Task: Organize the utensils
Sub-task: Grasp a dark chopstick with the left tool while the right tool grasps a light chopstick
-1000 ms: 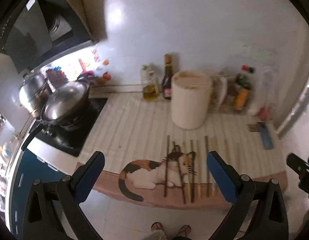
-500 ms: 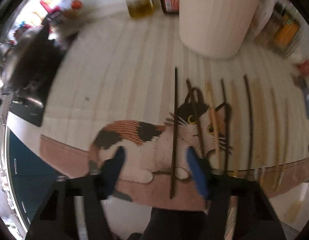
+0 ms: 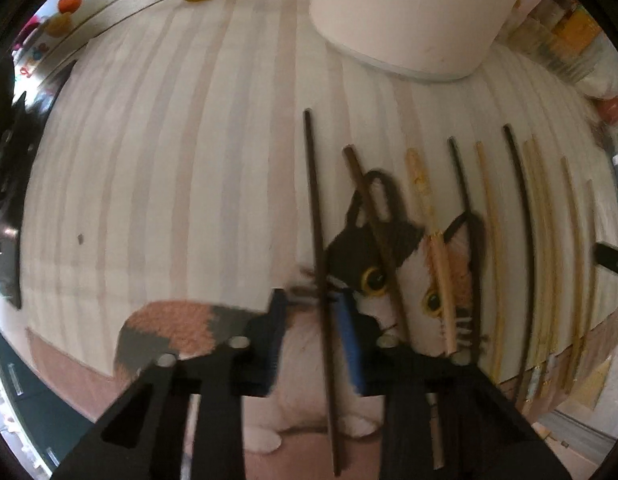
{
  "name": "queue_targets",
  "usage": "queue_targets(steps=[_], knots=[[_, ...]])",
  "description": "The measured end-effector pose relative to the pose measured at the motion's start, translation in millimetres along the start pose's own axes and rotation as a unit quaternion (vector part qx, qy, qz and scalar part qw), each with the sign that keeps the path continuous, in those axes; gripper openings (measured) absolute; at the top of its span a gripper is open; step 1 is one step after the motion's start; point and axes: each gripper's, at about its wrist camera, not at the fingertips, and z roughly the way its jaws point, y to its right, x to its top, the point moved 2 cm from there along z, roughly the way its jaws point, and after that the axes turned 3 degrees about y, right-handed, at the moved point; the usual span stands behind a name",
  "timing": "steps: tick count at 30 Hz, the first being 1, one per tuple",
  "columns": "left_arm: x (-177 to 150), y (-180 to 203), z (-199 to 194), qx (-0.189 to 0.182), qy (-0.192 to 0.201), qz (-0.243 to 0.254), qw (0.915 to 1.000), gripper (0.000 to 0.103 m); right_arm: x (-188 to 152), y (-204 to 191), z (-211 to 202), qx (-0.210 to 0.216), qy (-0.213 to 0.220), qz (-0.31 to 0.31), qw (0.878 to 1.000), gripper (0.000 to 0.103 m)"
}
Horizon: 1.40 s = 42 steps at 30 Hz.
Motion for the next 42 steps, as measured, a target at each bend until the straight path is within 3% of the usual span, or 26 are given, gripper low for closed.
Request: queue_targets(steps=[2, 6, 9, 11, 15, 20, 31, 36, 42], knots=[[3, -3, 2, -0.004, 0.000, 0.002, 1.0000, 0.005, 4, -3, 13, -0.006, -0.014, -0.005, 1.000, 0.045], [13, -3, 3, 0.000, -0.002, 0.016, 0.9999, 0.004, 7, -9, 29, -0.030, -0.027, -0.019, 0.999, 0.040], [21, -5, 7, -0.003, -0.008, 0.009, 0.9999, 0.004, 5, -16, 29, -0.055, -0.021, -0.028, 0.998, 0.025], [23, -8, 8, -0.009, -0.014, -0.002, 0.9999, 0.004, 6, -16, 30, -0.055, -0.023, -0.016, 0.998, 0.008], [49, -18, 9, -0.020, -0.027, 0.011, 0.9994, 0.005, 9, -14, 31, -0.042, -0.042, 0.007, 0.998, 0.008], [68, -28, 14, -0.032, -0.032, 0.004, 0.9990, 0.008, 17, -14, 32, -0.039, -0.077, -0.015, 0.996, 0.008], [100, -27, 21, -0.003, -0.013, -0.005, 0.9999, 0.007, 78, -17, 38, -0.041, -0.113, -0.030, 0.992, 0.012], [107, -18, 26, 0.016, -0.009, -0.007, 0.9998, 0.003, 107, -21, 40, -0.044, -0.107, -0.031, 0.993, 0.007], [97, -1, 2, 0.017, 0.002, -0.018, 0.9997, 0.003, 124, -6, 38, -0.006, -0.069, -0.007, 0.998, 0.006]])
